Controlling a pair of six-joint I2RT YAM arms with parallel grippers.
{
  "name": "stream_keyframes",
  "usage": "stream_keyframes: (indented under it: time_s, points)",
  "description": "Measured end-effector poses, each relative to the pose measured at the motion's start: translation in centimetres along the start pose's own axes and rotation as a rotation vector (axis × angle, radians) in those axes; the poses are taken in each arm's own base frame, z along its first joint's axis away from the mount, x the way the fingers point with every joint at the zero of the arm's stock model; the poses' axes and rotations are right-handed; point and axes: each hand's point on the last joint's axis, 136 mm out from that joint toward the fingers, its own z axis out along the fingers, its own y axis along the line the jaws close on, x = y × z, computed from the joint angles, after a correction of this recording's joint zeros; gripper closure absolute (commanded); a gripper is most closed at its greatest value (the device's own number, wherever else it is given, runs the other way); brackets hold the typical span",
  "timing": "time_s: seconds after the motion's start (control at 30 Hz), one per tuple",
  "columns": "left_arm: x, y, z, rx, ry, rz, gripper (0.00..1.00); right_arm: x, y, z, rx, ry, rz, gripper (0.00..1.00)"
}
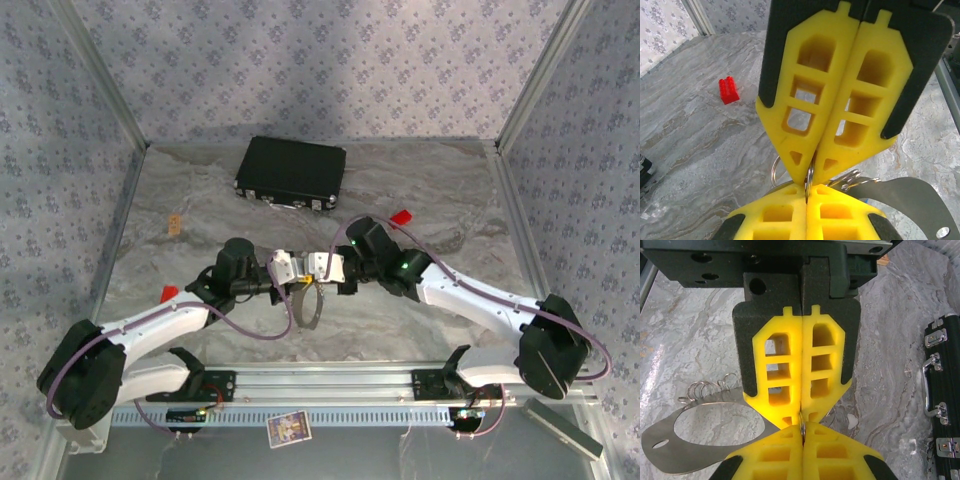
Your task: Put the keys on the keyring
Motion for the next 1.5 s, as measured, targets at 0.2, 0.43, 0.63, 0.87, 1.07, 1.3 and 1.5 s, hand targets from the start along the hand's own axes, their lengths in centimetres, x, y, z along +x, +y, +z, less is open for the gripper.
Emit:
stream_keyframes:
  time_s: [0.2, 0.43, 0.63, 0.87, 1.07, 1.3, 1.5]
  points:
    - [-0.7, 0.3, -0.4, -0.029, -0.028, 0.024, 1.0, -0.1, -1.5, -2.8, 0.053, -0.065, 0.053, 0.68]
    - [-0.7, 0.1, -0.6, -0.029, -0.042, 0.028, 1.0, -0.4, -1.4, -5.8, 0.086, -0.15, 0.104, 0.78]
    - [-1.0, -0.1, -0.6, -0.019, -0.056, 0.032, 1.0, 0.1, 0.4, -4.0, 0.012, -0.148, 0.149, 0.89]
    - [-1.2, -0.3, -0.7, -0.006, -0.062, 0.033, 1.0, 0.9, 1.3, -2.3, -0.045, -0.123, 0.183, 0.92]
    - [-1.3, -0.5, -0.7, 0.0, -0.068, 0.036, 1.0, 1.6, 1.4, -1.1, -0.055, -0.098, 0.193, 0.75]
    - [-1.4, -0.6, -0.7, 0.011, -0.074, 0.037, 1.0, 1.0, 0.3, -0.8, -0.015, -0.127, 0.17, 0.71]
    - [-1.5, -0.8, -0.7, 0.02, -0.077, 0.037, 1.0, 0.4, 0.1, -0.9, -0.009, -0.153, 0.157, 0.73]
